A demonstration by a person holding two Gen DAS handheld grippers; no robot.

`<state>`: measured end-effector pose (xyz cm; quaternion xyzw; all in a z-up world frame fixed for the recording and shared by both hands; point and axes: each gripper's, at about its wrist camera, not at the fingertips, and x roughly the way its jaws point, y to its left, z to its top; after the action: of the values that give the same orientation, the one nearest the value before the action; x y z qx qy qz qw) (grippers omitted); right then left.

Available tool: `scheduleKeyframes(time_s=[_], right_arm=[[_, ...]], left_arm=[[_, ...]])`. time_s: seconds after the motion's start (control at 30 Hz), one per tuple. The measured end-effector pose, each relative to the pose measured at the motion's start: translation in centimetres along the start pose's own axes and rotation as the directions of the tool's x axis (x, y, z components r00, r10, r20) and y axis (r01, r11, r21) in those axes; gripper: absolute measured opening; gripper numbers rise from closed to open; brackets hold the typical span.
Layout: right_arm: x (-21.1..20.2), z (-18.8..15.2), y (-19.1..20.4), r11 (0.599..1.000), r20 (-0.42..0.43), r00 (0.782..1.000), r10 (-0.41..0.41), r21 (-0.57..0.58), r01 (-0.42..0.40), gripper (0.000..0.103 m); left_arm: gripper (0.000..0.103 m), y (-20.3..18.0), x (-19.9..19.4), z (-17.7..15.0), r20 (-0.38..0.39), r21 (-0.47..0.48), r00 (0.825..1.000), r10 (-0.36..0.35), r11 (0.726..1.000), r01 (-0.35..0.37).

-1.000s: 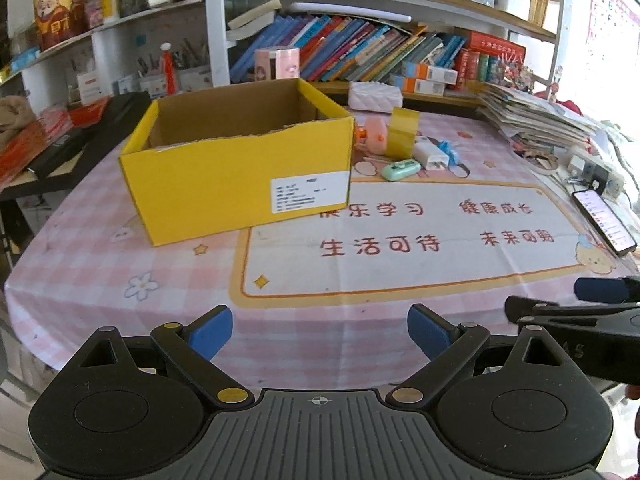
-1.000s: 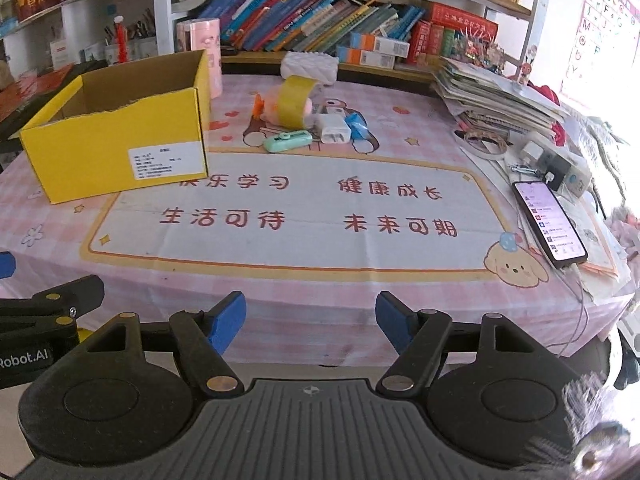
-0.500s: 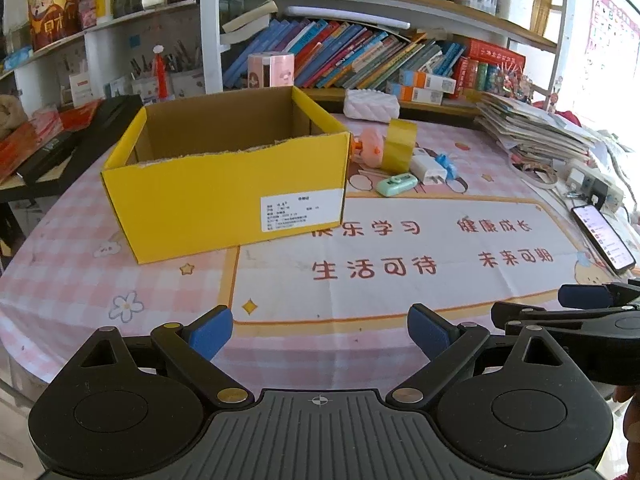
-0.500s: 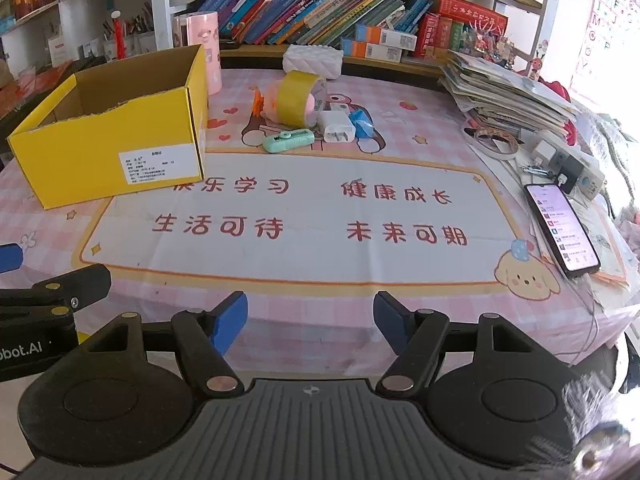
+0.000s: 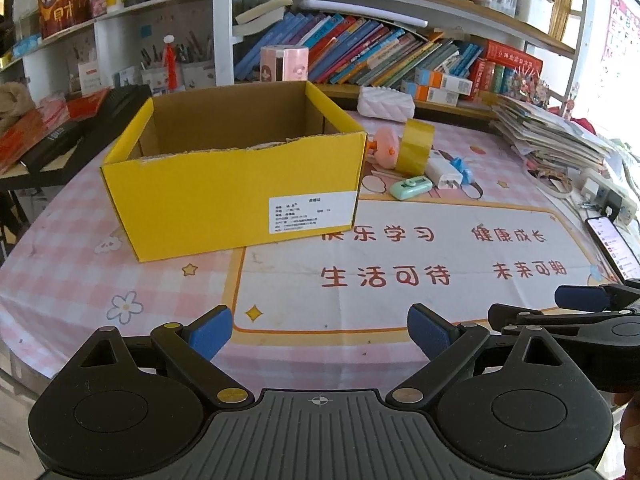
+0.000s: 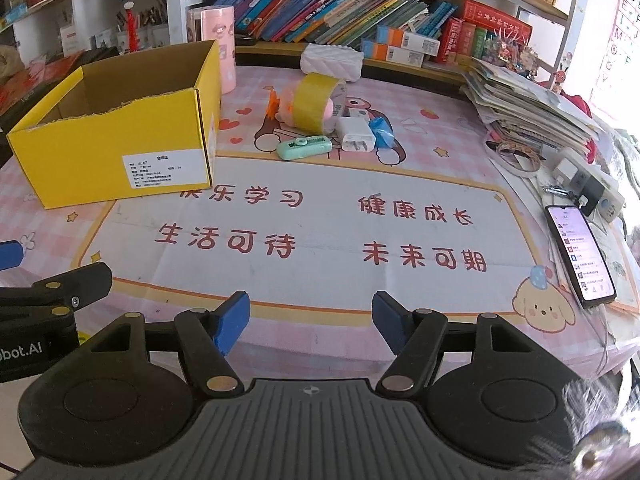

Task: Organize objects
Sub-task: 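Move the left tool toward the mint-green cutter while right approaches the blue item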

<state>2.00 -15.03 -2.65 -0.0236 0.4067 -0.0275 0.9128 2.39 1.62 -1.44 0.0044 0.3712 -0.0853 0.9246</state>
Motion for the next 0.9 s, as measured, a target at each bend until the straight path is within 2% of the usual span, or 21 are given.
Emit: scheduleKeyframes(time_s=[0.4,0.9], right_arm=[[1.0,0.9,-1.1,1.000,0.001,1.000,0.007,0.010,-0.007,0.064],[1.5,1.6,-3.8,0.999,0.016,0.999,-0.028,0.017,0.028,0.063]], left_arm=[[0.095,-1.3,0.9,0.6,-0.011,0.018,1.000,-0.011,1.000,0.011],[0.095,-3.7,2.6,1.6,-0.019,0.018,0.999,-0.044,0.999,0.044]])
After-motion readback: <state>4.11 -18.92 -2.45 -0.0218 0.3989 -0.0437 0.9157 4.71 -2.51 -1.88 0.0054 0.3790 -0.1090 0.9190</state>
